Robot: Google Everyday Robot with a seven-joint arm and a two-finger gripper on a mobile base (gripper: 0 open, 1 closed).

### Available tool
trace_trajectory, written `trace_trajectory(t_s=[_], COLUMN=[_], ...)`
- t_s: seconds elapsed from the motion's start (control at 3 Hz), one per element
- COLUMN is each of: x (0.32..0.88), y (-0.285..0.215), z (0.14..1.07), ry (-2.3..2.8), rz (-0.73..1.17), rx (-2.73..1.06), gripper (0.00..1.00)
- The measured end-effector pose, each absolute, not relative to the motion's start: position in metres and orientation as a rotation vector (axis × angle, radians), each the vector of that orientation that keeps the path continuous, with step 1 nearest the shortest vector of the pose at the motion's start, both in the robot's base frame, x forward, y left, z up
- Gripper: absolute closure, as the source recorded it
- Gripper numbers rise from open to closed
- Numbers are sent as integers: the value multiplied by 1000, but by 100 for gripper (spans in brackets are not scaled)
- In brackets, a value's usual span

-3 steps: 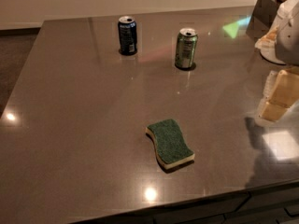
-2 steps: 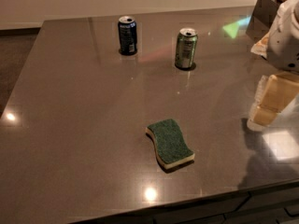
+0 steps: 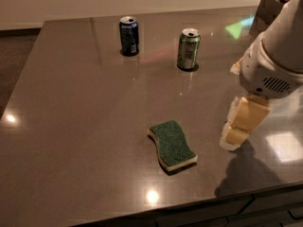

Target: Move sponge near pepsi can

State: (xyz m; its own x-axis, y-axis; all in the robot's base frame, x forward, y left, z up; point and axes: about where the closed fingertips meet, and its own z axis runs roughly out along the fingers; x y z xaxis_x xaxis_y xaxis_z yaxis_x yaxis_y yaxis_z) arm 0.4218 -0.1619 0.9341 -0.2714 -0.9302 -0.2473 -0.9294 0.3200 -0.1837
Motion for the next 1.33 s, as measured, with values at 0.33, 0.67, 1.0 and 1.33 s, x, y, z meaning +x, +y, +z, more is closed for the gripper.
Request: trace_trajectory(t_s=[0.33, 0.67, 1.0, 1.33], x=[419, 416, 410, 405], y=[-140, -115, -98, -87], z=[913, 889, 867, 852], ry=[2241, 2189, 2163, 2146], rz=[78, 161, 214, 238], rx=[-1676, -1701, -1740, -1769], gripper=[0, 0, 0, 0])
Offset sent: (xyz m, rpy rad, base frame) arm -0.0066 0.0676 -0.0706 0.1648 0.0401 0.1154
